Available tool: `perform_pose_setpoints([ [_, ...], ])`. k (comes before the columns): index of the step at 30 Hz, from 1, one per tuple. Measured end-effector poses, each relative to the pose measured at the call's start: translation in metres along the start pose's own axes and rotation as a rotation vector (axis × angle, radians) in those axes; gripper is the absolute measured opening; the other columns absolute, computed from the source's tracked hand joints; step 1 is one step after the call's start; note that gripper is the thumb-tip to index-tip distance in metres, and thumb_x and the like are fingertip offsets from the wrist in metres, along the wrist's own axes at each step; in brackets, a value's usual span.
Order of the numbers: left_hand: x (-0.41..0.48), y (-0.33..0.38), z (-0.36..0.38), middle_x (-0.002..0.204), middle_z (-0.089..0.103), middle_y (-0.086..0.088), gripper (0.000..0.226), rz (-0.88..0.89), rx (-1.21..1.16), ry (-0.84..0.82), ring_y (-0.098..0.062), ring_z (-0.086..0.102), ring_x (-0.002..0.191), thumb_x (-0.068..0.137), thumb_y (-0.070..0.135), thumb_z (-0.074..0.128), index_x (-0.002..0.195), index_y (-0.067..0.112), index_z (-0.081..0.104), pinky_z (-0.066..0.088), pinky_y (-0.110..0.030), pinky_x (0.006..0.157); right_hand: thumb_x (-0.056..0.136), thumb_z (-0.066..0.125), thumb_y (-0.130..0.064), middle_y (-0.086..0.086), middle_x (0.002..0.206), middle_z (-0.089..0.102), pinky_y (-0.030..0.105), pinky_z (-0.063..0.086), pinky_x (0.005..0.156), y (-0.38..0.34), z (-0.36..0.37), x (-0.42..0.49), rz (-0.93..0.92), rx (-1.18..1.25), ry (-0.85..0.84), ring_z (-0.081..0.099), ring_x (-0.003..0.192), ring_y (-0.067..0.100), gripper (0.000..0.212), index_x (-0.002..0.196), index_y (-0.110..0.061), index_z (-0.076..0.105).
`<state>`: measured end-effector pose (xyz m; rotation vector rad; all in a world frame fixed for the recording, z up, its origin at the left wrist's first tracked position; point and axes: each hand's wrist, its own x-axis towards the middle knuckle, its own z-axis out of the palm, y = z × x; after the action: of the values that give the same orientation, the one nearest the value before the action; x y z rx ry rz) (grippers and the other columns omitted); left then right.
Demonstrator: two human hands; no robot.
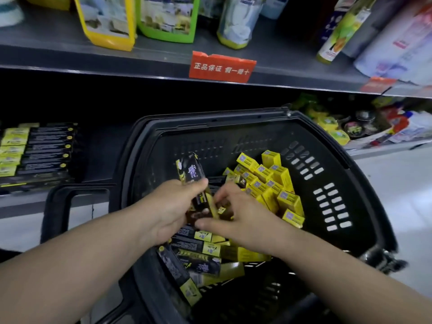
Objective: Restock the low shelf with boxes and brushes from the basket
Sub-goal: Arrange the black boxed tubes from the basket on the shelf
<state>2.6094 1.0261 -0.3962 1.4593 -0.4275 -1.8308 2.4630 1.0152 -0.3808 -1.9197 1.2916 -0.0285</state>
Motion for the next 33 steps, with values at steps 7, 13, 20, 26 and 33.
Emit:
perform_pose_setpoints([
  [7, 0.008, 0.000, 0.001, 0.110, 0.065, -0.026, 0.026, 0.010, 0.004, 0.007, -0.030, 0.066, 0.095, 0.092, 0.009, 0.053, 0.115, -0.003, 0.052, 0.059, -0.033, 0.071, 0.073, 0.073, -0.048, -0.003, 0.110, 0.059, 0.034, 0.050, 0.086, 0.082, -0.062, 0.017, 0.222, -0.176, 0.051, 0.058, 0.102, 0.016, 0.044, 0.106, -0.020, 0.061],
  [13, 0.009, 0.005, -0.003, 0.097, 0.062, -0.015, 0.020, 0.001, 0.035, -0.010, -0.028, 0.061, 0.091, 0.089, 0.003, 0.051, 0.108, 0.005, 0.055, 0.054, -0.036, 0.072, 0.085, 0.066, -0.031, 0.007, 0.140, 0.041, 0.033, 0.041, 0.095, 0.107, -0.037, 0.057, 0.221, -0.336, 0.134, 0.046, 0.123, 0.025, 0.064, 0.139, -0.016, 0.035],
  [20, 0.008, 0.009, -0.007, 0.088, 0.047, -0.014, 0.007, -0.057, -0.029, -0.016, -0.029, 0.053, 0.083, 0.089, 0.006, 0.047, 0.095, 0.008, 0.050, 0.052, -0.040, 0.072, 0.095, 0.047, -0.017, 0.012, 0.124, 0.058, 0.036, 0.048, 0.075, 0.090, -0.016, 0.092, 0.253, -0.740, 0.123, 0.057, 0.108, 0.033, 0.034, 0.129, -0.013, 0.048],
  [26, 0.010, 0.009, -0.009, 0.090, 0.050, -0.015, 0.014, -0.078, -0.117, -0.031, -0.026, 0.054, 0.076, 0.091, 0.011, 0.043, 0.103, 0.009, 0.050, 0.052, -0.039, 0.066, 0.090, 0.058, -0.030, 0.000, 0.103, 0.062, 0.021, 0.044, 0.059, 0.048, -0.040, 0.034, 0.155, -0.124, 0.418, 0.061, 0.075, 0.016, 0.022, 0.108, -0.018, 0.054],
  [33, 0.004, 0.010, -0.001, 0.105, 0.067, -0.021, 0.036, -0.035, -0.091, -0.092, -0.026, 0.063, 0.078, 0.088, 0.025, 0.056, 0.116, 0.003, 0.061, 0.054, -0.034, 0.062, 0.080, 0.070, -0.031, 0.007, 0.092, 0.067, 0.051, 0.052, 0.072, 0.008, -0.003, -0.003, 0.008, 0.325, 0.112, 0.062, 0.076, 0.030, 0.032, 0.089, -0.030, 0.039],
])
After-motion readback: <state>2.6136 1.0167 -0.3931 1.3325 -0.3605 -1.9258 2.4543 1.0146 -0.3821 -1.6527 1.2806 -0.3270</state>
